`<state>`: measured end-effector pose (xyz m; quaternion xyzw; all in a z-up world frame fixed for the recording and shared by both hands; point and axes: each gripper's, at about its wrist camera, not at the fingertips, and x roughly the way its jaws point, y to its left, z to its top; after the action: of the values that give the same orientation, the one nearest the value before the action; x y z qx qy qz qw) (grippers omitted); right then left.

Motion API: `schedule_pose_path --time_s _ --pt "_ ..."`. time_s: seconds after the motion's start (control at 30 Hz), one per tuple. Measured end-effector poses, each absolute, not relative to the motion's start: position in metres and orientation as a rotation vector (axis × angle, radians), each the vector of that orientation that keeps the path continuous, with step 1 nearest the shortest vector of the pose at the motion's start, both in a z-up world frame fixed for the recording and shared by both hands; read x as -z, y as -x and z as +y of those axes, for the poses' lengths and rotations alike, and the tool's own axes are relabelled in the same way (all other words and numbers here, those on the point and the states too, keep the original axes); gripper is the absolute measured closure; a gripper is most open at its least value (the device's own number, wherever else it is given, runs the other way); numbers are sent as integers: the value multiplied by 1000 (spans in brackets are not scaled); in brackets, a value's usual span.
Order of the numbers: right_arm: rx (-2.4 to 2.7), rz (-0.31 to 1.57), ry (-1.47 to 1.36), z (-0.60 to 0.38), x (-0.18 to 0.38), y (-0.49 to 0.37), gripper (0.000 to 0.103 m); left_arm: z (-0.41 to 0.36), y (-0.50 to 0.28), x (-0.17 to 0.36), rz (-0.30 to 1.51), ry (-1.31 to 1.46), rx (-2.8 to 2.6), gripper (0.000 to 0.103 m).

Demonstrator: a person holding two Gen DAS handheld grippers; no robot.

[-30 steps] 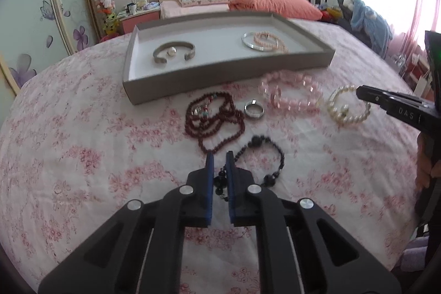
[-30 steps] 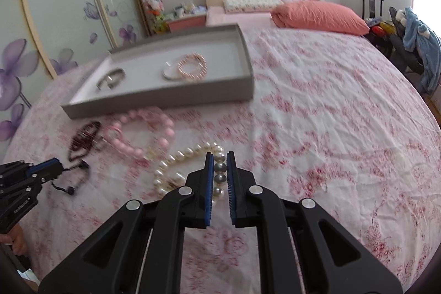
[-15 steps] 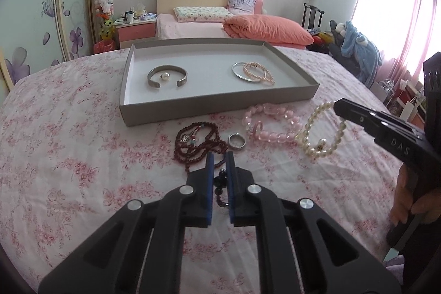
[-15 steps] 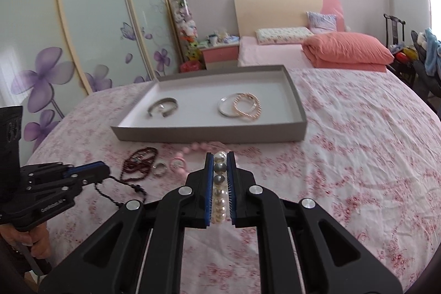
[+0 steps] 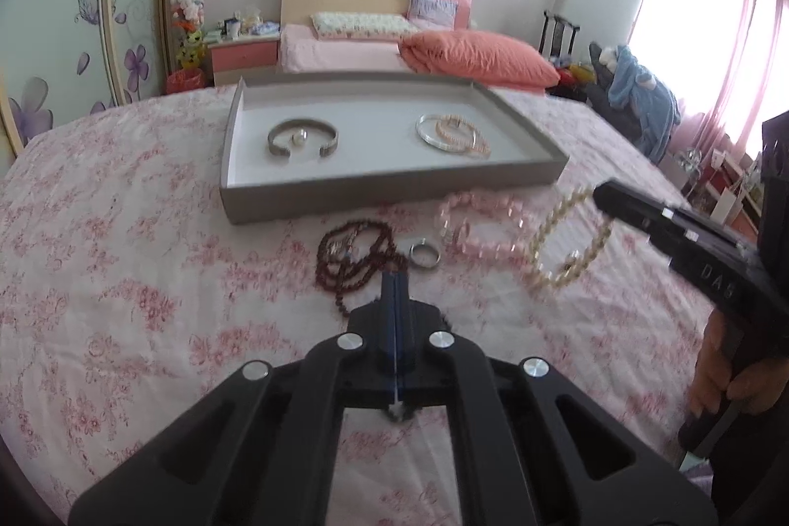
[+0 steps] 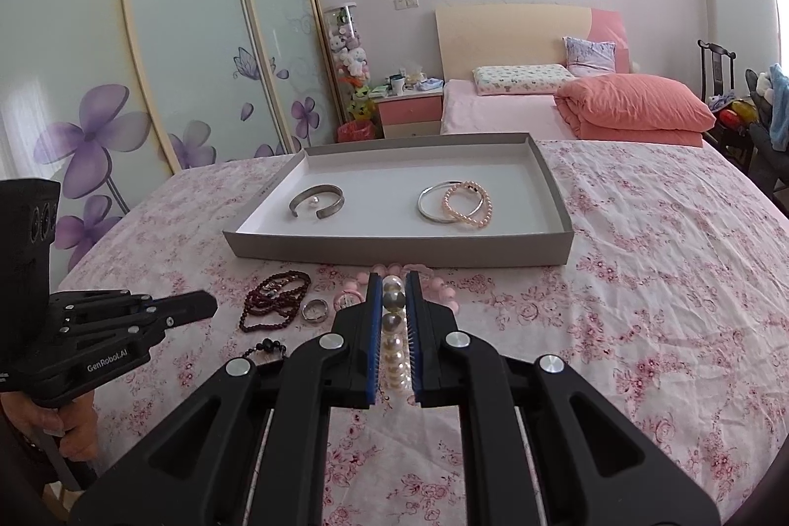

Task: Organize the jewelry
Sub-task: 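Lift the white pearl necklace and black bead bracelet and carry both toward the gray tray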

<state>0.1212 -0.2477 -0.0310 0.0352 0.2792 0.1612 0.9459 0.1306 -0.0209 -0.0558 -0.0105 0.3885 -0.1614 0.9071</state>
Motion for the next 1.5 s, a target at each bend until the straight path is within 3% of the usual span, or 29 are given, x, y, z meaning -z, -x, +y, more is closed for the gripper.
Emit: schedule_pose_path --time_s 0.03,0.1,0.17,0.43,0.5,0.57,0.97,1.5 --pt "-325 572 -72 -248 32 -122 93 -22 -130 59 814 10 335 98" --pt "-320 578 -76 -250 34 -122 93 -26 -128 65 834 -27 335 73" --pt "-318 583 -78 -250 35 -124 93 -32 -128 72 845 -67 330 68" --pt "-316 588 -78 -250 37 -123 93 -55 -144 92 912 -128 345 72" --pt "-315 590 -80 -251 38 -123 93 -58 -145 94 915 -159 334 91" --pt "-314 592 -84 -253 39 -124 93 -59 -145 92 912 -165 327 96" --pt "-318 545 -119 -258 29 -117 93 -8 -130 60 796 15 286 97" --pt "-344 436 -119 -251 6 -99 93 1 -110 18 658 114 283 97"
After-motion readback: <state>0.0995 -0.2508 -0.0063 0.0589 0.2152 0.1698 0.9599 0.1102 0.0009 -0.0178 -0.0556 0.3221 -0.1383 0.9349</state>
